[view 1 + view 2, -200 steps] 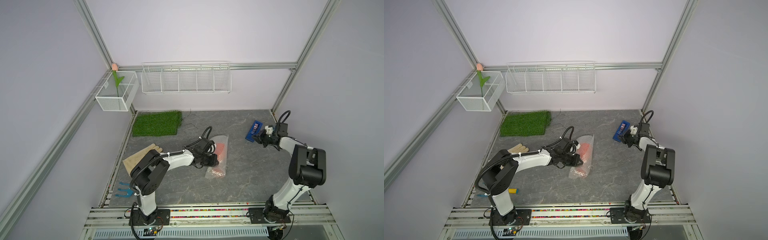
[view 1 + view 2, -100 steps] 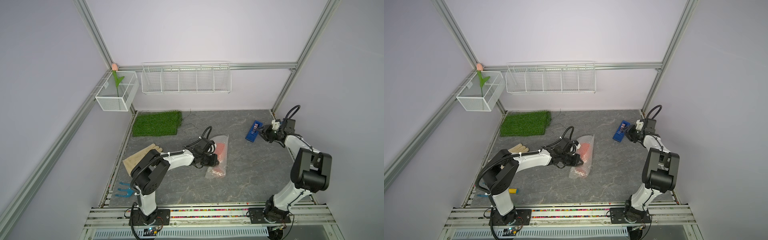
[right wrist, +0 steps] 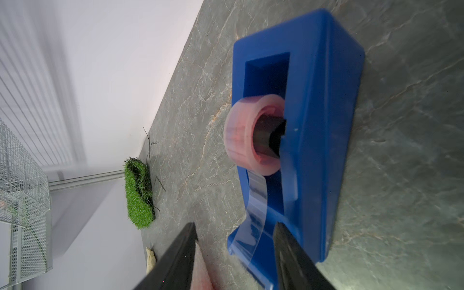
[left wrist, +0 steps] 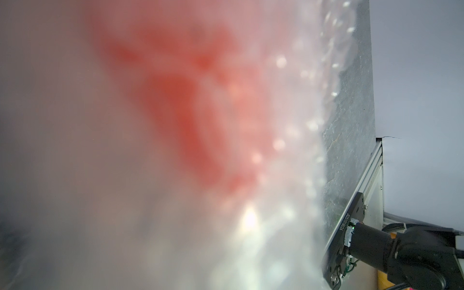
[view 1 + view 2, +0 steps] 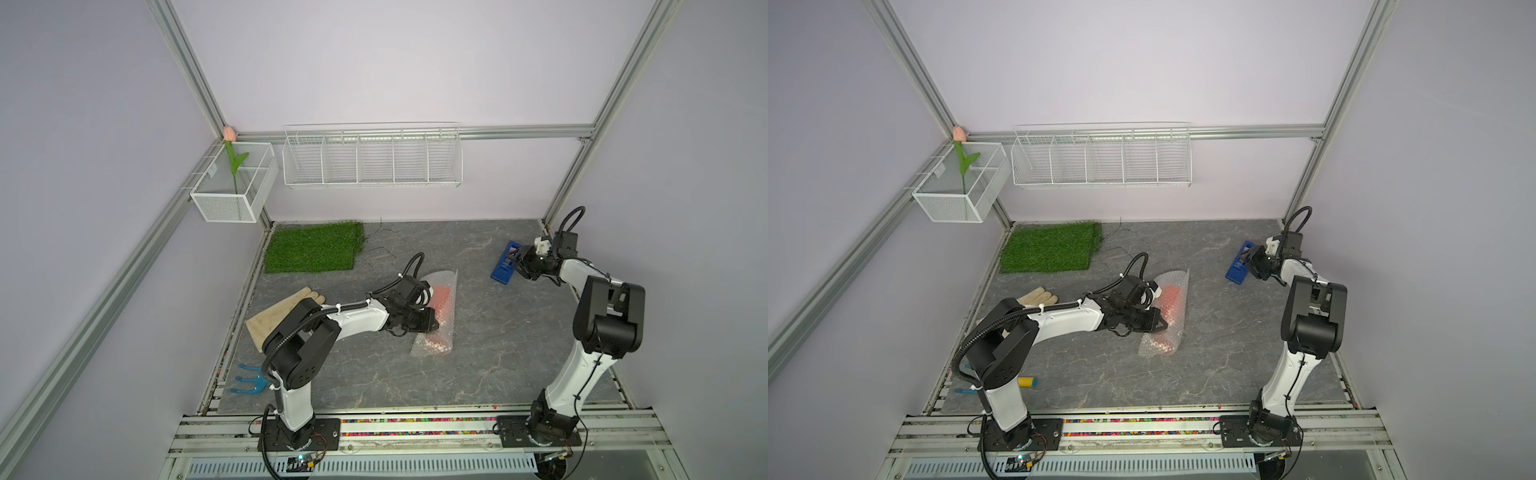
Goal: Wrap wine glasses in bubble wrap
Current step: Pull the tape from the tape cutter, then tear off the tape using the Tape Cutter.
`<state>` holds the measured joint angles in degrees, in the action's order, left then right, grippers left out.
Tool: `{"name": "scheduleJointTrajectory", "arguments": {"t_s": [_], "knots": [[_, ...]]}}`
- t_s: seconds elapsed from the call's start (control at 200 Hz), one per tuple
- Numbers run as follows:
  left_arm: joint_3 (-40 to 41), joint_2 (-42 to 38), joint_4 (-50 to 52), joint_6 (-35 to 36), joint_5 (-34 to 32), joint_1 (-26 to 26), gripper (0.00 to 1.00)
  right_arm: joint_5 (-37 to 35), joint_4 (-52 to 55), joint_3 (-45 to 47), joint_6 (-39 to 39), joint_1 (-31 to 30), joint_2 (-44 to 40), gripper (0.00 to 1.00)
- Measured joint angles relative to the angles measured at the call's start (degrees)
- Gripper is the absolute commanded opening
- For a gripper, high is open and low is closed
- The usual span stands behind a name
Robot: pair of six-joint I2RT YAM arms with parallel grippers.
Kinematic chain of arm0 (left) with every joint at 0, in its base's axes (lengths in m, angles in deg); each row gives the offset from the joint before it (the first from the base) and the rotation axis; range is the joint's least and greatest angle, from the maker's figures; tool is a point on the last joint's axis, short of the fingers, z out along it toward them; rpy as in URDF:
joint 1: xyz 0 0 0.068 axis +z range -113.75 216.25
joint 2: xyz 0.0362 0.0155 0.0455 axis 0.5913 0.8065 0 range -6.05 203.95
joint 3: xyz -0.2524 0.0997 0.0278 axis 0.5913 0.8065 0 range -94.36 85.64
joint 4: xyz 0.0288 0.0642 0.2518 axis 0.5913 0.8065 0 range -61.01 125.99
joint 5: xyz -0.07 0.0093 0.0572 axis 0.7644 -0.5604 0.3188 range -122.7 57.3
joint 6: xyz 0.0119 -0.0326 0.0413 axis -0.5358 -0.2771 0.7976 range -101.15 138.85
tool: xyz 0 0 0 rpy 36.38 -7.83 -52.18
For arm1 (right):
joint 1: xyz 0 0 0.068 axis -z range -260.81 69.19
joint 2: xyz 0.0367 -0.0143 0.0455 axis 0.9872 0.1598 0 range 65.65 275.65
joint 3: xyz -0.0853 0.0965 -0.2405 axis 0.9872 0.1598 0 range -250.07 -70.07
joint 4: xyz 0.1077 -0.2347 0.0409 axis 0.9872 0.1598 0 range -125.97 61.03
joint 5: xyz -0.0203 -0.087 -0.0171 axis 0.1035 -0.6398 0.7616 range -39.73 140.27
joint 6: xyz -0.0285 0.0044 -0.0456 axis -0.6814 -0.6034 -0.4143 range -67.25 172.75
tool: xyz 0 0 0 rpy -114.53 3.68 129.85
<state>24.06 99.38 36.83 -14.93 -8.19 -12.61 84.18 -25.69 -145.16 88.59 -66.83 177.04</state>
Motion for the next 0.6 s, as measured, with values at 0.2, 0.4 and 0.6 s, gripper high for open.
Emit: {"name": "scheduleJointTrajectory", "arguments": {"t_s": [0.2,0.4,0.6], "knots": [[-0.02,0.2,-0.33,0.0,0.22,0.0,0.11,-0.72,1.31,-1.99,-0.5,-0.68,0.87,0.54],[-0.02,0.37,-0.63,0.0,0.46,0.02,0.11,-1.79,3.19,-2.1,-0.92,-0.68,1.46,0.58],[-0.31,0.68,-0.74,0.0,0.83,0.02,0.11,-1.7,4.11,-3.39,-1.16,-0.74,2.1,0.58]]}}
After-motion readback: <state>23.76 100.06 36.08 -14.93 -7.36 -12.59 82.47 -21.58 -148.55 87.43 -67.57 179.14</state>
